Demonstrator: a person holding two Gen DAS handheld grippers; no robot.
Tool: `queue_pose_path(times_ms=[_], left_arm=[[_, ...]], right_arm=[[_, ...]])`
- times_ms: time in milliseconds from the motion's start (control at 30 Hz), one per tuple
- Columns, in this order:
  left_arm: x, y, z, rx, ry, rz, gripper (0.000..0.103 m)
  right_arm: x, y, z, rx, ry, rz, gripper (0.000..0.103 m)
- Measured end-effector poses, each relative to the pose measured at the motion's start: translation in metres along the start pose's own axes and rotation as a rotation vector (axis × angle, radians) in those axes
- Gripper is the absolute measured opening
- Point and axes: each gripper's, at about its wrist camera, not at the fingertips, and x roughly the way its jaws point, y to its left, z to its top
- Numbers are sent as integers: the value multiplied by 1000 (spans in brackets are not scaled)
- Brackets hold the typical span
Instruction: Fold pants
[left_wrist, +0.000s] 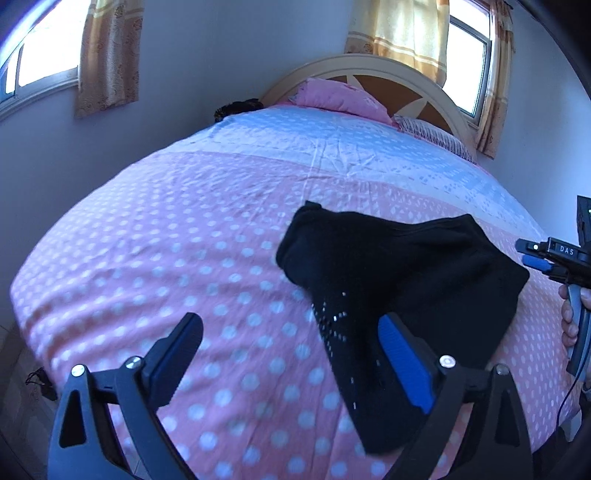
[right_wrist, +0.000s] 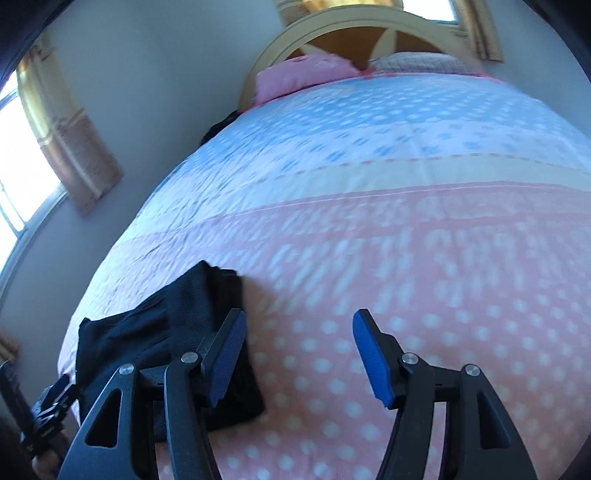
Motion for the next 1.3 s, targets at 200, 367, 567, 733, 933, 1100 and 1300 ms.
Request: queue_pose_path(times_ms=[200, 367, 567, 733, 933, 1100, 1300], left_arm=[[-40, -13, 9, 19, -75, 4, 98], [-75, -38, 19, 54, -162, -4, 101], [-105, -61, 25, 103, -229, -36, 103], [-122, -73, 26, 139, -272, -35, 103], [-126, -77, 25, 147, -286, -18, 103], [-127, -77, 24, 134, -287, -12, 103], [-129, -79, 21, 134, -292, -3, 103]], right_arm=[[-61, 21, -19, -85, -80, -17, 62], [-119, 62, -42, -232, -168, 15, 63], [-172, 93, -59, -341, -272, 35, 73], [-191, 106, -69, -386, -289, 55, 73], [-196, 111, -75, -404, -291, 67, 73], [-200, 112, -77, -403, -294, 69, 73], [-201, 112, -80, -403, -293, 72, 73]])
